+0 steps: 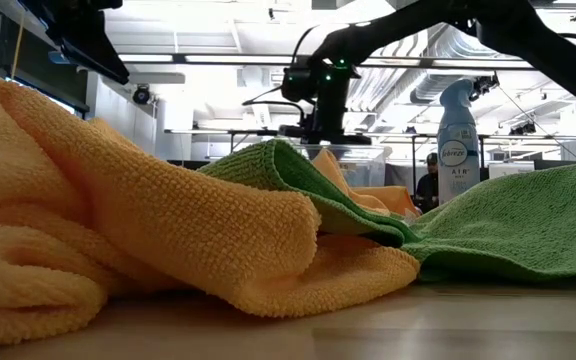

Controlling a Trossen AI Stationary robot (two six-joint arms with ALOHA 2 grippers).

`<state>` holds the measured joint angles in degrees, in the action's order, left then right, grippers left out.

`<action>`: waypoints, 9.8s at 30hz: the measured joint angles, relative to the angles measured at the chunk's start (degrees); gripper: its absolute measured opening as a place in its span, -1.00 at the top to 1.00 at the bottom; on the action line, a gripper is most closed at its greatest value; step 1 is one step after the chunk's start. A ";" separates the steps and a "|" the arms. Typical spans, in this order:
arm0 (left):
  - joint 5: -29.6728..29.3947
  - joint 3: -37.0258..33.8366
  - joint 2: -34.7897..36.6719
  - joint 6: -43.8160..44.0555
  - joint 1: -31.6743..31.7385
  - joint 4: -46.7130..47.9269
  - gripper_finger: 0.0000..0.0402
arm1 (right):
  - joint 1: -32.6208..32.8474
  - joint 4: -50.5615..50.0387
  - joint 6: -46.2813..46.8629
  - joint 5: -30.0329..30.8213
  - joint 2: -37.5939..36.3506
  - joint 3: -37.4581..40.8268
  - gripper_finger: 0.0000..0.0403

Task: Sort microfiber towel by color & place in baskets
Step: Put the green microfiber towel into the top transparent bin, then put the orange microfiber towel into the bottom transparent bin, then put the green microfiber towel into the top transparent bin

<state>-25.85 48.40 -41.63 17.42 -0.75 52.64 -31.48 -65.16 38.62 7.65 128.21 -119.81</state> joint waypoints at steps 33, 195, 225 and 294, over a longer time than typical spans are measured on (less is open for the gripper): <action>4.15 0.00 0.00 -1.52 -0.04 -0.28 0.34 | 28.77 -0.29 9.42 18.24 -29.98 16.71 0.58; 29.53 18.93 -45.68 43.52 -56.63 10.47 1.00 | 70.49 27.23 27.02 25.19 -42.37 56.94 0.73; 33.49 10.78 -47.84 51.32 -56.58 -2.38 0.61 | 70.49 26.86 27.38 25.69 -42.37 56.94 0.73; -4.79 5.12 -11.00 -0.19 -16.83 5.58 1.00 | 50.29 16.12 48.71 -2.20 -41.62 56.89 0.19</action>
<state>-30.64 53.52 -52.63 17.23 -17.59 58.23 18.80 -49.04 87.33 5.45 86.59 -62.92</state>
